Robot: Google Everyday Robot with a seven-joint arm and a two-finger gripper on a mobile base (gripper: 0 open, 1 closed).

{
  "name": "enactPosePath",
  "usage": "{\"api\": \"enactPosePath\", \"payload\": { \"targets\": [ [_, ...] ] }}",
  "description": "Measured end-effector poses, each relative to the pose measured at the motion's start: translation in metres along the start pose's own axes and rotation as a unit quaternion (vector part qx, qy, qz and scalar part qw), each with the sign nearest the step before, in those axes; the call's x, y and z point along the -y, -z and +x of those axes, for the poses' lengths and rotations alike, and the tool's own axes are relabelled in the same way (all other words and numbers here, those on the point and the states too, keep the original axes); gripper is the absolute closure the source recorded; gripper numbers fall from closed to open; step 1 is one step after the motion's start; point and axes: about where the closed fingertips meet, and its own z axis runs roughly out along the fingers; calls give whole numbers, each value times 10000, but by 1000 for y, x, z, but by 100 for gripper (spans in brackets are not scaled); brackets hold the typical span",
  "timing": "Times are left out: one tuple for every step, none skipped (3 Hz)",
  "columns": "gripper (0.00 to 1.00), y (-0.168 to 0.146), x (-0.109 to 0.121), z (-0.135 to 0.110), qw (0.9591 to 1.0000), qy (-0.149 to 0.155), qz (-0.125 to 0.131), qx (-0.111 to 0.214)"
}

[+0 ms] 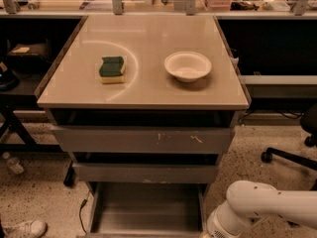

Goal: Close bottom drawer

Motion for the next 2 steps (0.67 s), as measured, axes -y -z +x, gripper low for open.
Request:
{"api": "enactPosePath", "payload": {
  "targets": [
    [100,-46,38,23,9995,-253,-185,-26],
    [100,-67,31,32,9984,-365,-421,-73]
  ]
}}
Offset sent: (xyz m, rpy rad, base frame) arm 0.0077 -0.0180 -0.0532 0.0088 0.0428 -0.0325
